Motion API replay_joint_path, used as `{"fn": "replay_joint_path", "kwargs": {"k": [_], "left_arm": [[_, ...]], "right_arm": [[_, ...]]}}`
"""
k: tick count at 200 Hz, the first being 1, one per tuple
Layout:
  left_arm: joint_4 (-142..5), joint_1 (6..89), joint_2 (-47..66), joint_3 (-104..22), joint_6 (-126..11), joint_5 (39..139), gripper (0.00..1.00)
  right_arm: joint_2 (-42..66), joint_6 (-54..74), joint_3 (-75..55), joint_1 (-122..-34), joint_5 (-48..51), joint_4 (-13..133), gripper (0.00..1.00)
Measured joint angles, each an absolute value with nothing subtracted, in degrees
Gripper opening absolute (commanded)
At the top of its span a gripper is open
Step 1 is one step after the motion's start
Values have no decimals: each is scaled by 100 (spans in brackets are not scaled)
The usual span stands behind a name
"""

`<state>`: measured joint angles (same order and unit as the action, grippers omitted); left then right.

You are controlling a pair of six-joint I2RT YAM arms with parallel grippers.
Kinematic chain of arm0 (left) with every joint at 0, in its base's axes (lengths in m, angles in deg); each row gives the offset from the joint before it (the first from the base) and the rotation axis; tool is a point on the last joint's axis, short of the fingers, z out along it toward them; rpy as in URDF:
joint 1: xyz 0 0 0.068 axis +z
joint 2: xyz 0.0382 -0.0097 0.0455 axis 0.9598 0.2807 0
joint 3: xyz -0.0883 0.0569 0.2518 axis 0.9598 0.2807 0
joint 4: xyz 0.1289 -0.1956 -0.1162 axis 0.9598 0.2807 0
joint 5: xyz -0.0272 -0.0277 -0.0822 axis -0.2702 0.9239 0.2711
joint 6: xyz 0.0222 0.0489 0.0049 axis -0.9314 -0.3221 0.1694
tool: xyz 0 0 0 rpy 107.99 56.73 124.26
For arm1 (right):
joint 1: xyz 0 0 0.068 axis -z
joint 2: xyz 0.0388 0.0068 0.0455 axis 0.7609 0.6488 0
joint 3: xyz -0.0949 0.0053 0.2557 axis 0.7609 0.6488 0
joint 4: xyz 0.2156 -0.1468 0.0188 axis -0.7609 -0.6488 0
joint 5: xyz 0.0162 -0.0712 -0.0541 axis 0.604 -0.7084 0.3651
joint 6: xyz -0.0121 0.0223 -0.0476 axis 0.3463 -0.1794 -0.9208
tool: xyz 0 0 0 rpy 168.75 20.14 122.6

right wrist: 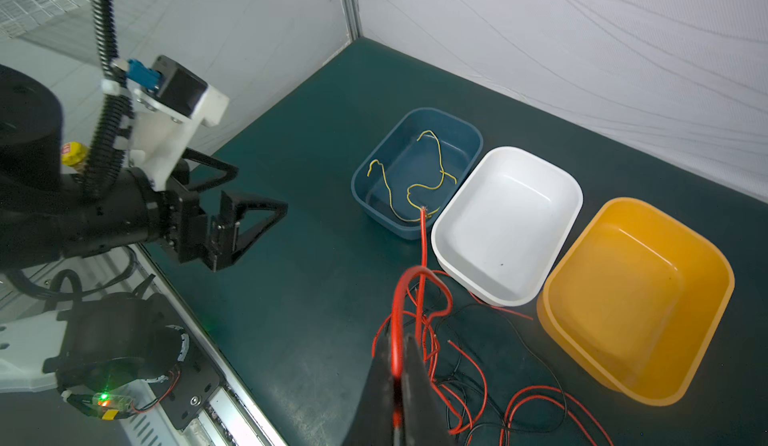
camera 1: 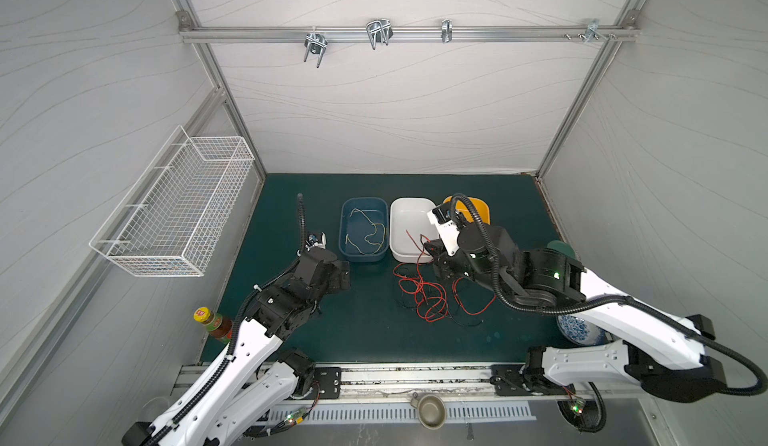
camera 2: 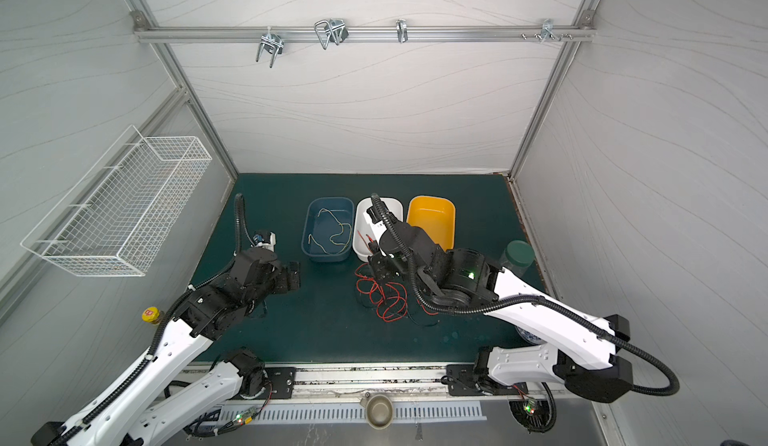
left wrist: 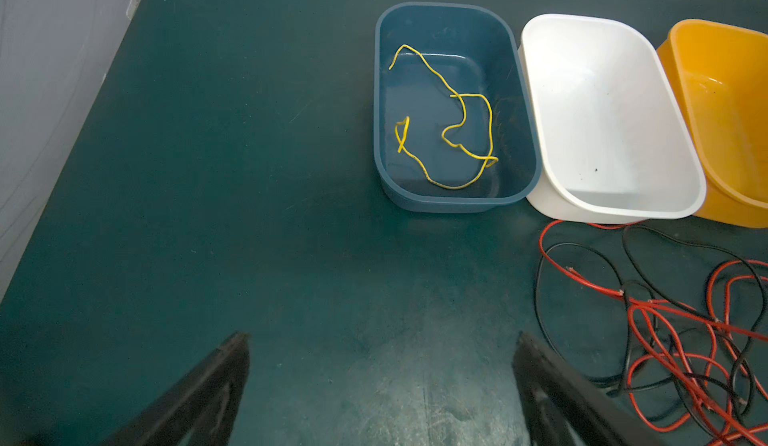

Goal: Untangle the cables
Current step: 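Lift the red wire high with the right gripper, pulling it from the tangle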

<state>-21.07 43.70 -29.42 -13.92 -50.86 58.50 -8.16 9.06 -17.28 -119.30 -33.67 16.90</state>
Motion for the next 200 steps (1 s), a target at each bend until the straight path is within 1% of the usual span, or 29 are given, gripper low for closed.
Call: {"fn": "replay_joint_path", "kwargs": {"k": [41,99,133,200], "left_arm": [[-2155,4370,-2911,-1386,-5126,6228,100],[-2249,4370,-2872,-1377,-5165,6833,100],[-2256,4364,-2852,-1377,-5217,7091,100],[-2433,4237,-2834,-1375,-5311,7876,100]], "right_arm": [[-1004,453,-2021,-11930,-3196,1801,0],[-1372,-60,-2043,-11935,-2971,2487,0],[-1293,-279,-2218,-11935,-2906,2623,0],[-972,-454,-3143,-11935,-2895,2605,0]]}}
